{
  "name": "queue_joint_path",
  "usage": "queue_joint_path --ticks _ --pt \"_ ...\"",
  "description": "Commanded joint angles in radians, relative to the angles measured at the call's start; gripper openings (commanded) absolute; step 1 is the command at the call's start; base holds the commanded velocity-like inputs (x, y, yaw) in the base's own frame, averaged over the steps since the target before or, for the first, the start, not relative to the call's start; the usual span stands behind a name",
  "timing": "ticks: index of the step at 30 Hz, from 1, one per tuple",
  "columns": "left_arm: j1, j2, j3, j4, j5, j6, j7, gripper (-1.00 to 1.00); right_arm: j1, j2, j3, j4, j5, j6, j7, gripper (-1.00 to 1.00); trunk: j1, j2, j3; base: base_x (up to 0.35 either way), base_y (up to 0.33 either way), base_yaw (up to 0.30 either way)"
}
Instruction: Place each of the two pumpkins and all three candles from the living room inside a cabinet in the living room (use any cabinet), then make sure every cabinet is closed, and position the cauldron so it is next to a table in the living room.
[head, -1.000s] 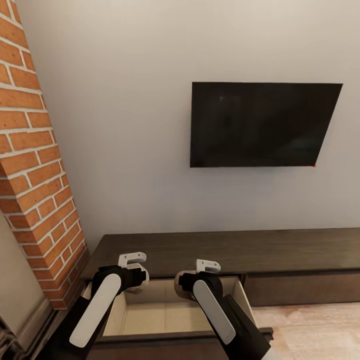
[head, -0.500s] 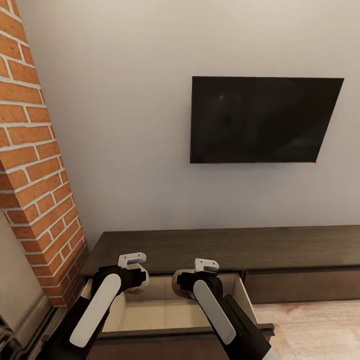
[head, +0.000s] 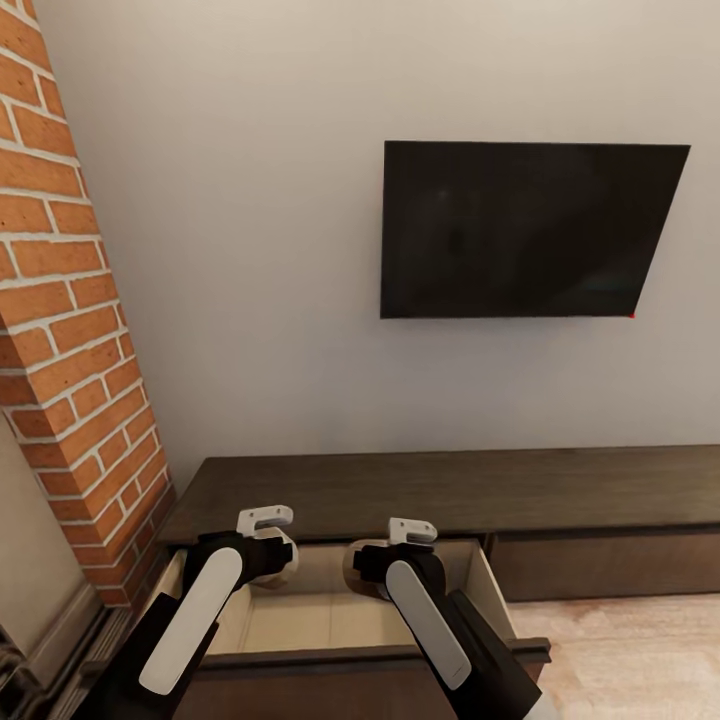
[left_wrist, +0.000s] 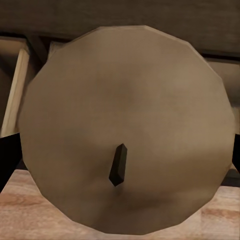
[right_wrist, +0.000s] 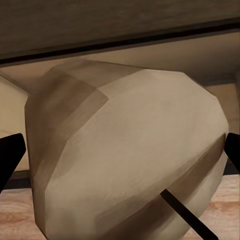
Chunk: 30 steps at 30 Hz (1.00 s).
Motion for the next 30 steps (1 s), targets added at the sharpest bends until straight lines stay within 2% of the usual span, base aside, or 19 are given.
queue_joint_path --ticks 1,30 --pt "-0.001 0.0 -0.002 -0.001 0.006 0.004 0.008 -1.0 -0.001 0.0 0.001 -0.001 -0.008 0.001 -0.011 -1.0 0.004 -0.008 -0.004 0.0 0.0 0.0" --pt "-0.001 0.001 0.006 -0.001 0.015 0.004 0.01 -1.0 -0.001 0.0 0.001 0.0 -0.008 0.0 -0.011 -1.0 0.115 -0.211 -0.095 0.0 0.0 0.0"
